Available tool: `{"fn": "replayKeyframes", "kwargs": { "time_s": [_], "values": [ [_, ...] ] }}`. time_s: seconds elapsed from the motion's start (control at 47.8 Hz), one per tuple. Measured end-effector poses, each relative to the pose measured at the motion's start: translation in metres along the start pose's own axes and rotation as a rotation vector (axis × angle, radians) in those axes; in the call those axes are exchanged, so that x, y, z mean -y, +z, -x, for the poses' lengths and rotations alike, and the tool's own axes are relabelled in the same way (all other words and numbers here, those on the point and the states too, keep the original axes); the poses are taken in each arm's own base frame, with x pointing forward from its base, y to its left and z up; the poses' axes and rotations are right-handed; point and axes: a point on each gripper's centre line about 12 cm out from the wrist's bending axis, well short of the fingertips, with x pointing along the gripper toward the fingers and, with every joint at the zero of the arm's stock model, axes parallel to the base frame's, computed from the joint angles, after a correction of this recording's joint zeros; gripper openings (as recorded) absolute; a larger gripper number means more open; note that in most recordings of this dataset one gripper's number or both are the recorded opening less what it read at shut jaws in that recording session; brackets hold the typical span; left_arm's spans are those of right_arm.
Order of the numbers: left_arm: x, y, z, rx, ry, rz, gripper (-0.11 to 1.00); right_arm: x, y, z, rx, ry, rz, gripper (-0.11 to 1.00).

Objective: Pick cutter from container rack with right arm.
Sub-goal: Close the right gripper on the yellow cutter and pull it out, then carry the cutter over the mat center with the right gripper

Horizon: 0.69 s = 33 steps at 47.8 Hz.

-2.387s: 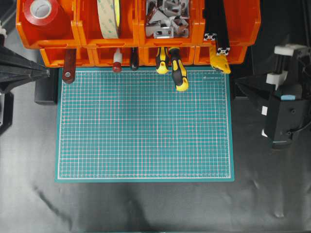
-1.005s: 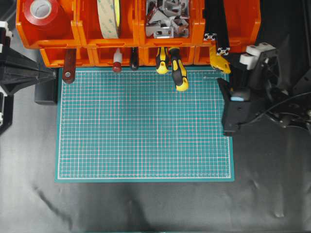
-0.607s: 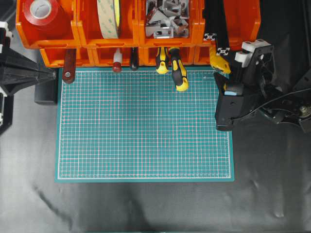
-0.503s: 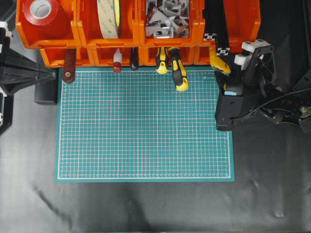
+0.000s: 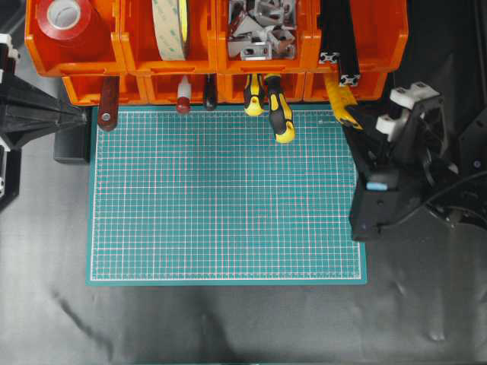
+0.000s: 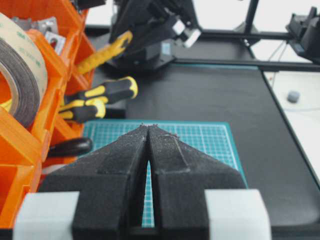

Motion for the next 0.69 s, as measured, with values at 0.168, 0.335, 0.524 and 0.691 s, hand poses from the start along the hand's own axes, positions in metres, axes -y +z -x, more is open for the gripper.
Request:
{"fn": "replayKeyframes", "kwargs": {
  "time_s": [0.168, 0.335, 0.524, 0.691],
  "values": [
    [0.0, 0.001, 0.001, 0.005, 0.0, 0.0, 0.0, 0.008, 0.02, 0.027, 0.05, -0.005, -0.032, 0.28],
    [0.0, 0.003, 0.004, 0.015, -0.001, -0.002, 0.0, 0.018, 0.045, 0.073, 0.148, 0.023, -0.087, 0.28],
    [0.0, 0.009, 0.011, 0.044, -0.002, 0.0, 0.0, 0.011, 0.072, 0.121, 0.238, 0.067, -0.086, 0.28],
    [0.001, 0.012, 0.017, 0.067, -0.003, 0.0, 0.0, -0.019, 0.098, 0.127, 0.28, 0.099, -0.04, 0.28]
  ]
}}
